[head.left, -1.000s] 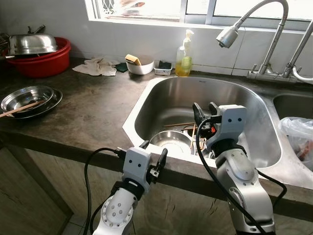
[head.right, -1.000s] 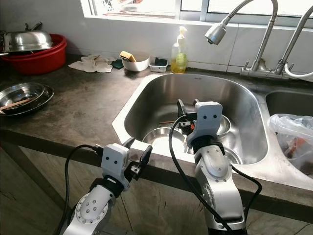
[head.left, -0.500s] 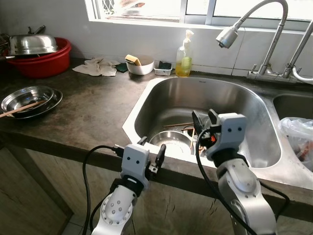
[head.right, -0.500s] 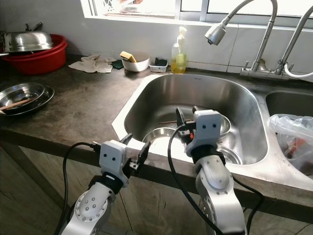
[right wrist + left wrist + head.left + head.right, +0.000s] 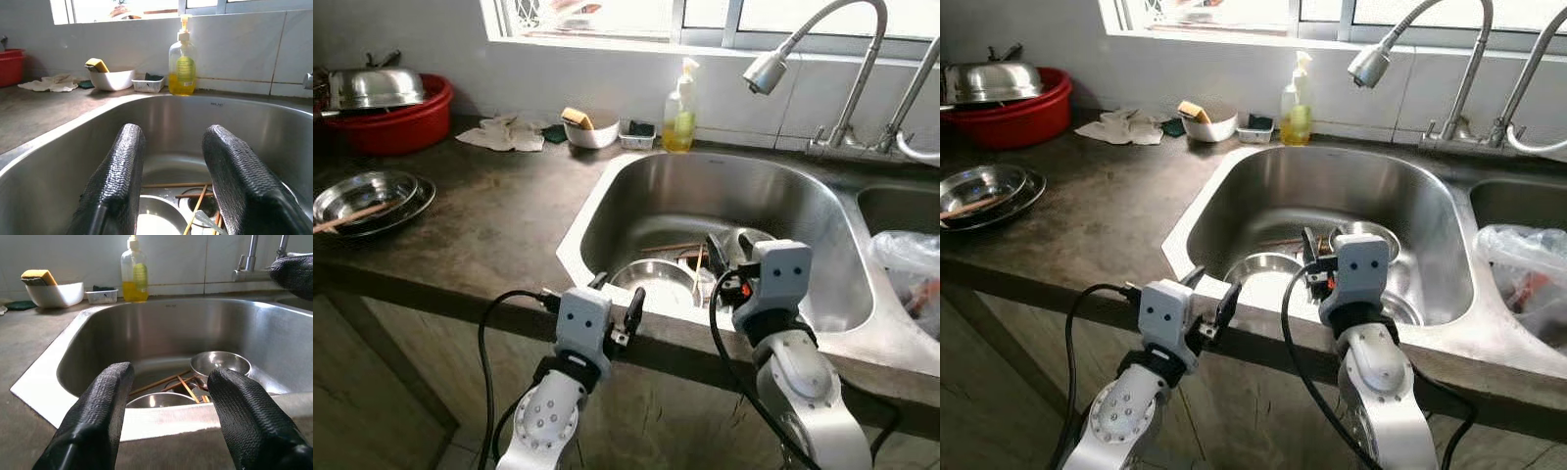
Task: Kitchen organization
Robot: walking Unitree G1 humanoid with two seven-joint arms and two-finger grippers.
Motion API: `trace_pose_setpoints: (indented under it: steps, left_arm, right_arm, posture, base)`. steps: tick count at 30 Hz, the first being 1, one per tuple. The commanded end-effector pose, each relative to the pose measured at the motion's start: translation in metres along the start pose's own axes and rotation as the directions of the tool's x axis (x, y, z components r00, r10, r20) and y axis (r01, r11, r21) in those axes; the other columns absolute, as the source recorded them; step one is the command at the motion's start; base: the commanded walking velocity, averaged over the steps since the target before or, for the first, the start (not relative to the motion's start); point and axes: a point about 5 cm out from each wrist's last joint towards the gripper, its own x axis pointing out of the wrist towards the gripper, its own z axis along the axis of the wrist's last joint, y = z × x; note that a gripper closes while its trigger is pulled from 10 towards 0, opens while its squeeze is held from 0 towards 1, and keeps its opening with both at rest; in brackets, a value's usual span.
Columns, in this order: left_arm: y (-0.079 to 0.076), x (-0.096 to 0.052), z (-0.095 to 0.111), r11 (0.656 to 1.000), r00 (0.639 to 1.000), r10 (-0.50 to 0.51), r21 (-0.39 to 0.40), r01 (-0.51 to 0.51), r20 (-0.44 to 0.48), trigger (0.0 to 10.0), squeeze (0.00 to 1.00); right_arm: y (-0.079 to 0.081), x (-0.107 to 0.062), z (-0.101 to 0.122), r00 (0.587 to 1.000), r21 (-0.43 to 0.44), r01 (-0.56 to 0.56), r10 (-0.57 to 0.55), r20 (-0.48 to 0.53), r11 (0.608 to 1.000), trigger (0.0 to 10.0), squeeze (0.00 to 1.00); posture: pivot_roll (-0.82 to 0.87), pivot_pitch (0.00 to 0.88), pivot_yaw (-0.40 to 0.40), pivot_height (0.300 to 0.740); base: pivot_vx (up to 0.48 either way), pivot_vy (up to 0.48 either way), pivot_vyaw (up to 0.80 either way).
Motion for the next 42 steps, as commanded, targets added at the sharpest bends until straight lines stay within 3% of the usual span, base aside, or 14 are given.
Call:
trace_pose_setpoints:
  steps: [1, 12, 23, 42]
  left_arm:
    - [0.000, -0.001, 0.003, 1.000, 1.000, -0.011, 0.011, 0.011, 0.010, 10.0, 0.00]
    - [0.001, -0.004, 0.000, 1.000, 1.000, -0.014, 0.013, 0.014, -0.002, 10.0, 0.00]
    - [0.000, -0.009, -0.001, 1.000, 1.000, -0.018, 0.013, 0.019, -0.015, 10.0, 0.00]
    - [-0.003, -0.011, -0.002, 1.000, 0.999, -0.026, 0.010, 0.027, -0.022, 10.0, 0.00]
  right_arm:
    - [0.002, 0.000, 0.005, 1.000, 0.000, -0.001, 0.001, 0.024, 1.000, 10.0, 0.00]
    - [0.005, -0.002, 0.004, 1.000, 0.008, 0.000, 0.000, 0.017, 1.000, 10.0, 0.00]
    - [0.004, -0.013, -0.008, 0.999, -0.005, -0.010, 0.009, -0.035, 1.000, 10.0, 0.00]
    - [0.005, -0.013, -0.009, 0.999, -0.004, -0.009, 0.009, -0.040, 1.000, 10.0, 0.00]
  posture:
    - [-0.04, 0.005, -0.013, 0.740]
    - [-0.03, 0.008, -0.012, 0.740]
    - [-0.03, 0.009, -0.011, 0.740]
    - [-0.03, 0.000, -0.008, 0.740]
  base:
    - [0.000, 0.000, 0.00]
    - [0.000, 0.000, 0.00]
    - [-0.260, 0.000, 0.00]
    - [-0.305, 0.000, 0.00]
